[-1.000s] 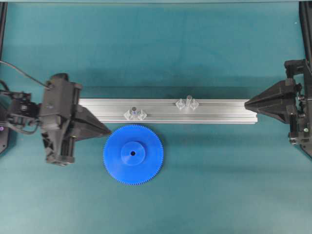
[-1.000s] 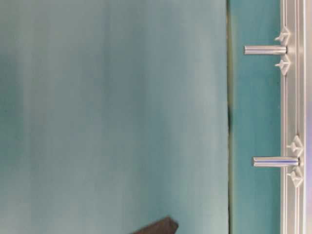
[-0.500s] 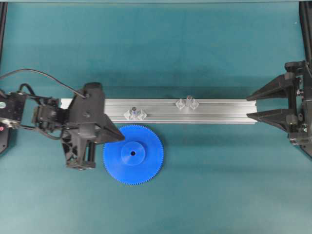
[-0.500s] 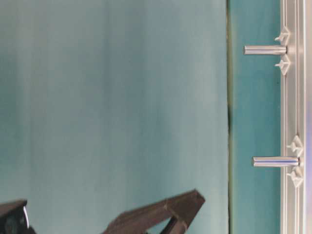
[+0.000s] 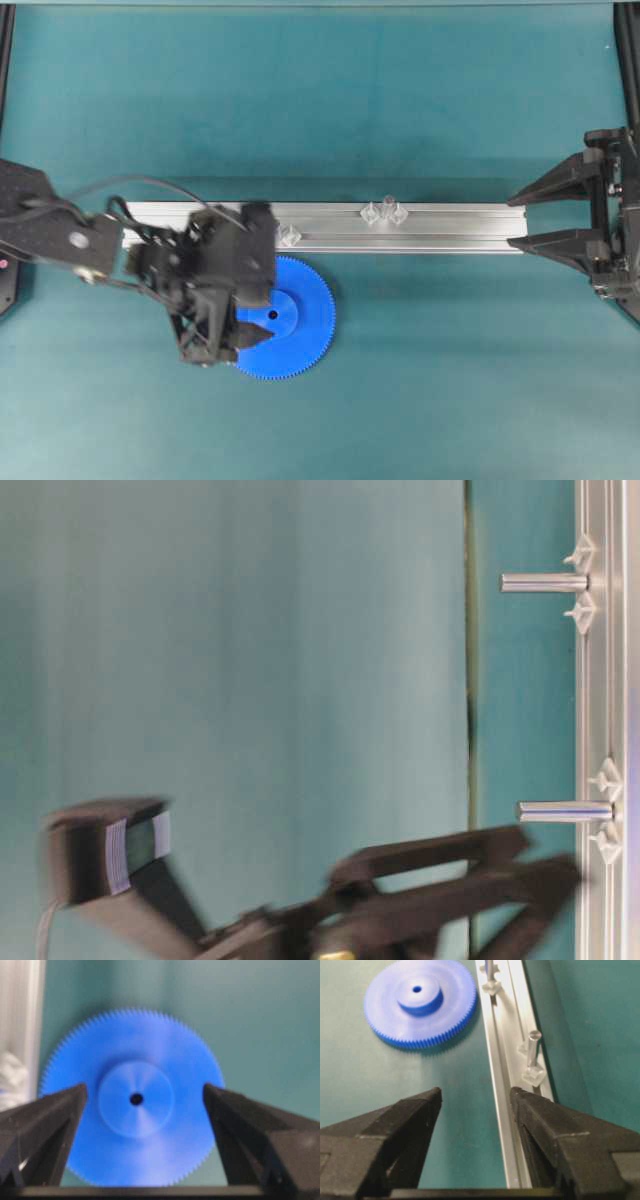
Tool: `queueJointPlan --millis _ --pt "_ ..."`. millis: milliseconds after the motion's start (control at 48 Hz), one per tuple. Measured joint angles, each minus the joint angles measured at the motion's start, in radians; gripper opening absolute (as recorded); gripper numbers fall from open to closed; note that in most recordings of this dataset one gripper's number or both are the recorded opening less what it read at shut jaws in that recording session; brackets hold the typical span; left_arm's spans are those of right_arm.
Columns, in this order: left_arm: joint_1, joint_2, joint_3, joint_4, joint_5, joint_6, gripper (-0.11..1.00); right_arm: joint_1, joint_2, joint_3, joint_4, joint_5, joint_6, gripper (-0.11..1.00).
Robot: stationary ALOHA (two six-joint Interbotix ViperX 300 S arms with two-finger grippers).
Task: Insert the large gear onto the shaft.
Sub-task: 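Lower the open left gripper over the blue gear's hub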
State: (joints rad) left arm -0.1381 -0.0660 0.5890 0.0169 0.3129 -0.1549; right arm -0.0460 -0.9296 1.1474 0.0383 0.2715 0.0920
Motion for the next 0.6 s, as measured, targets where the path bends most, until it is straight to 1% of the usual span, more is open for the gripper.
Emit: queueJointPlan --millis 125,229,479,604 --pt "-0.003 0.060 -0.034 0.000 0.046 0.018 0.93 0.000 -0.002 0.000 -0.002 0.000 0.000 0.75" --pt "-0.003 0.094 -0.057 0.000 0.069 0.037 0.93 -0.002 -0.006 0.003 0.000 0.000 0.000 0.75" --pt "-0.003 0.155 -0.097 0.000 0.160 0.043 0.93 -0.002 -0.025 0.012 -0.002 0.000 0.000 0.75" --pt "-0.003 0.176 -0.114 0.000 0.181 0.043 0.93 -0.003 -0.038 0.018 0.000 0.000 0.000 0.75"
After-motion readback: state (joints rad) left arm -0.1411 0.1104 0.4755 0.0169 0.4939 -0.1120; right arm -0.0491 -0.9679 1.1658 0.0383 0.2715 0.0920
